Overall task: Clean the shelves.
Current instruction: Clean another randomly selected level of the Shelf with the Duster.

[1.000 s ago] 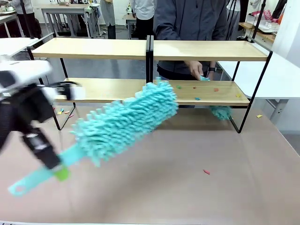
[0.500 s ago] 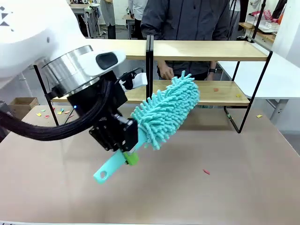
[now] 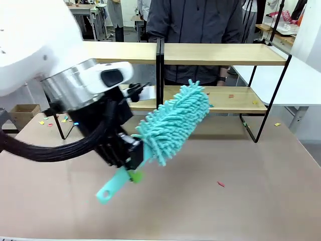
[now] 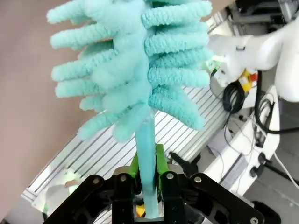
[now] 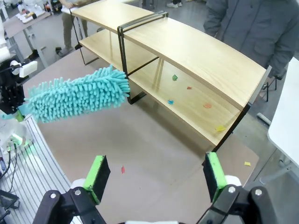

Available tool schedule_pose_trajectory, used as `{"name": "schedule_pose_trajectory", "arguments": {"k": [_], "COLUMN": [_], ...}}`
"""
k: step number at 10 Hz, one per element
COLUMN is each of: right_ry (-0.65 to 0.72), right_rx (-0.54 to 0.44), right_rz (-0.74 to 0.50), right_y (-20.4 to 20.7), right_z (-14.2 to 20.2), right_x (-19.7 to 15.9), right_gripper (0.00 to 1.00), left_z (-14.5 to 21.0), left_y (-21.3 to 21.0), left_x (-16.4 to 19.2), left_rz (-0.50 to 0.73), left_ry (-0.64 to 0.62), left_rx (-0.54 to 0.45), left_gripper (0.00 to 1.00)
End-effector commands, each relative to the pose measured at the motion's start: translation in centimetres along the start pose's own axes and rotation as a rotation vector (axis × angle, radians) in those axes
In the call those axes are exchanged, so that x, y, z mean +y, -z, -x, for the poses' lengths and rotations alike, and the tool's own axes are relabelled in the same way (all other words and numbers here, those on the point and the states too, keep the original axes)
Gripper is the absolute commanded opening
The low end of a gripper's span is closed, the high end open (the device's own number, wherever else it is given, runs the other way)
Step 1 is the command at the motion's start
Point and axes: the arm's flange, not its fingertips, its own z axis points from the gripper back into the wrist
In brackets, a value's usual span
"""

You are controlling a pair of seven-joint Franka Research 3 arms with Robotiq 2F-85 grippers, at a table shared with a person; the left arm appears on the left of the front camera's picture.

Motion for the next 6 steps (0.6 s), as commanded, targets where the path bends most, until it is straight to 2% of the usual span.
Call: {"name": "schedule_pose_trajectory", "arguments": {"k": [1,2,3,4,6], "right_ry": [-0.001,-0.001,-0.001,-0.001,-0.001], "right_rx": [-0.001,-0.001,-0.001,-0.001,-0.001], "right_rz": [-0.001,-0.001,-0.001,-0.001,-0.001], "right_y": [0.0,0.0,0.0,0.0,0.0], "right_z": [-0.1,-0.1,-0.1,-0.1,-0.1], "right_x": [0.0,0.0,0.0,0.0,0.0], "right_gripper": [1.00,1.00,1.00,1.00,1.00], "left_z": [-4.7,-6.4,-8.1,-10.1,-13.2], "left_y": [0.7,0.9,1.1,1.3,1.8], "left_x": [-3.4,-4.0,-4.4,-4.7,-4.5], "left_rz": [-0.059,-0.078,-0.055,-0.052,-0.047], "left_ry": [-0.069,-0.105,-0.128,-0.204,-0.273], "left_rx": [0.003,0.027,0.016,-0.008,0.008], "left_gripper": [0.12,0.12,0.12,0.12,0.12]}}
